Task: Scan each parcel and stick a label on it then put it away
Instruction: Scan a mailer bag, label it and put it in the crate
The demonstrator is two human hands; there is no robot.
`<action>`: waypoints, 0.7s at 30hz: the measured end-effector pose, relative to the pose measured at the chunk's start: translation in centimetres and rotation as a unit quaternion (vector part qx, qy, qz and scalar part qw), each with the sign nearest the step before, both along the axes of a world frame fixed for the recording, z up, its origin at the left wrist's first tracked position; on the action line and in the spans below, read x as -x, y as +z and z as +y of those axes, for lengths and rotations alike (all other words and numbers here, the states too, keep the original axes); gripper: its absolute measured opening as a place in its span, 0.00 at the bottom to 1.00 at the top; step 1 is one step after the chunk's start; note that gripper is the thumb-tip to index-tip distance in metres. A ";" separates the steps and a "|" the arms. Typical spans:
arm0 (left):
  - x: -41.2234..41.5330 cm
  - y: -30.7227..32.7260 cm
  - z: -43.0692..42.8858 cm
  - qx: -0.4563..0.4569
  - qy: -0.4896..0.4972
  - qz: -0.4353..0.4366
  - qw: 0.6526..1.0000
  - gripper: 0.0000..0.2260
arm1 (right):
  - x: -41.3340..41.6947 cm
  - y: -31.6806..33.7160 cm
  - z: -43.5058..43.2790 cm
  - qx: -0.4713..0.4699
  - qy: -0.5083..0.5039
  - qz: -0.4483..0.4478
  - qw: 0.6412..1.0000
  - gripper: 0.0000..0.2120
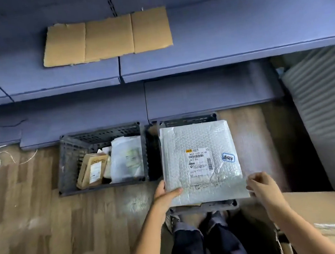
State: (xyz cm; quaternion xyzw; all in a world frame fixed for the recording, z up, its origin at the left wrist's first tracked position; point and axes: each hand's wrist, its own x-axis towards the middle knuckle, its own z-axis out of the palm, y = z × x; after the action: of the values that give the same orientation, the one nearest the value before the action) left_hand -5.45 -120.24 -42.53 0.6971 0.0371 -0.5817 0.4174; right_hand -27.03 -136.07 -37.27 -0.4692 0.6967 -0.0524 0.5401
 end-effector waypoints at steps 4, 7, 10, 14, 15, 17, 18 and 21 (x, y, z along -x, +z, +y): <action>2.1 -6.4 -0.5 -0.041 -0.008 0.031 0.999 0.51 | 1.2 -7.0 1.7 -0.027 0.013 0.032 0.999 0.08; 3.3 -10.7 -0.9 -0.064 -0.004 0.023 0.998 0.43 | 1.9 -11.2 2.7 -0.052 0.010 0.037 0.998 0.08; 4.2 -15.8 -1.2 -0.085 -0.036 0.012 0.996 0.39 | 2.4 -15.5 3.4 -0.075 -0.002 0.034 0.997 0.05; 4.7 -20.7 -1.5 -0.098 -0.052 -0.005 0.994 0.38 | 1.6 -19.6 3.4 -0.086 0.009 0.035 0.996 0.04; 4.9 -21.9 -1.4 -0.099 -0.051 -0.007 0.994 0.38 | 1.2 -20.7 3.5 -0.088 0.014 0.032 0.996 0.05; 5.3 -23.6 -1.3 -0.108 -0.049 -0.014 0.993 0.37 | 0.3 -22.3 3.5 -0.095 0.022 0.022 0.995 0.06; 5.6 -24.5 -1.1 -0.123 -0.050 -0.021 0.991 0.35 | -0.1 -23.1 3.7 -0.101 0.024 0.018 0.994 0.06; 6.1 -27.1 -0.2 -0.178 -0.077 -0.058 0.979 0.18 | -1.4 -24.9 4.1 -0.117 0.031 0.010 0.993 0.06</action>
State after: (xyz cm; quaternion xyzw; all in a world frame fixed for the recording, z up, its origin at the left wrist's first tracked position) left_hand -11.57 -120.40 -69.65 0.7937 0.0619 -0.5548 0.2417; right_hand -25.62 -131.99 -62.15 -0.4247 0.6884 0.0510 0.5857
